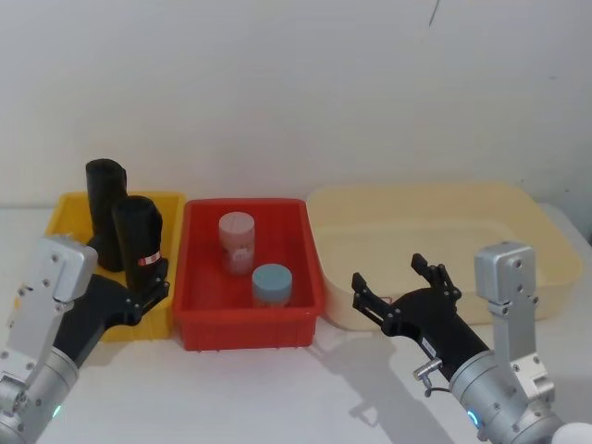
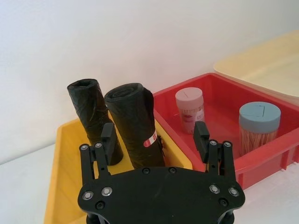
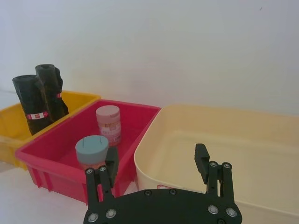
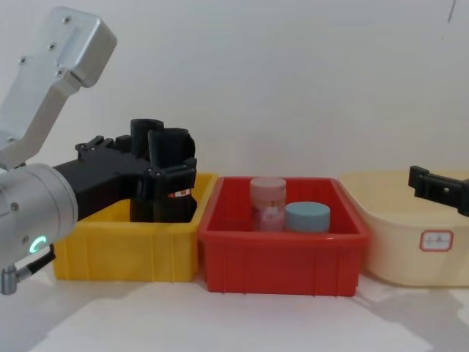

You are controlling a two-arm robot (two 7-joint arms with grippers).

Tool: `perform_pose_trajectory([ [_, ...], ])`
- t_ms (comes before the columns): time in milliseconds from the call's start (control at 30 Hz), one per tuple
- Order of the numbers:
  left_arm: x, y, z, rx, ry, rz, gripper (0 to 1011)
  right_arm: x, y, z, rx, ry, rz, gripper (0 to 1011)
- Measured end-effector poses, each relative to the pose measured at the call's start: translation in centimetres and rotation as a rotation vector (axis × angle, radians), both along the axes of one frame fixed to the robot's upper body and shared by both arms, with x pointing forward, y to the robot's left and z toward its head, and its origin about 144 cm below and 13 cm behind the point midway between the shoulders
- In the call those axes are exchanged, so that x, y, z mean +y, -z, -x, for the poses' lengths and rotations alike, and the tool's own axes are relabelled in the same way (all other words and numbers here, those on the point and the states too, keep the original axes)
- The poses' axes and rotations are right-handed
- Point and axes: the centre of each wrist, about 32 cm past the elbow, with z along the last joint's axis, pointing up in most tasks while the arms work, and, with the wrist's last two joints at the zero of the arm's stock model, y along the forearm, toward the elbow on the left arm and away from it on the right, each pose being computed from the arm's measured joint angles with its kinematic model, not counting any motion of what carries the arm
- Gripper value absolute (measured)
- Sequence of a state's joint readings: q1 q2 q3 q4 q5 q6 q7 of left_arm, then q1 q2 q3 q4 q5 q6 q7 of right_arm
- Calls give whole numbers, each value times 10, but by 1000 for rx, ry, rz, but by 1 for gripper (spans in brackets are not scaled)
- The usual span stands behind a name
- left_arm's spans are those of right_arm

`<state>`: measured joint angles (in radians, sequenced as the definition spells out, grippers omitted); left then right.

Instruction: Pick up the garbage bag with the one hand and transfer it to the other hand.

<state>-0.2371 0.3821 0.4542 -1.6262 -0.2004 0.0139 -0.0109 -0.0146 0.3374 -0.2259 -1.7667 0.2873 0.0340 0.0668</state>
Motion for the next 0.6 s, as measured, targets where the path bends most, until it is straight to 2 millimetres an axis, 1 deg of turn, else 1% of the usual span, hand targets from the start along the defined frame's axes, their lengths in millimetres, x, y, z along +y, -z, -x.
perform_pose_trajectory([
  [600, 0, 0, 0, 0, 0, 0, 1001, 0, 0, 0, 0, 0, 0, 1001],
])
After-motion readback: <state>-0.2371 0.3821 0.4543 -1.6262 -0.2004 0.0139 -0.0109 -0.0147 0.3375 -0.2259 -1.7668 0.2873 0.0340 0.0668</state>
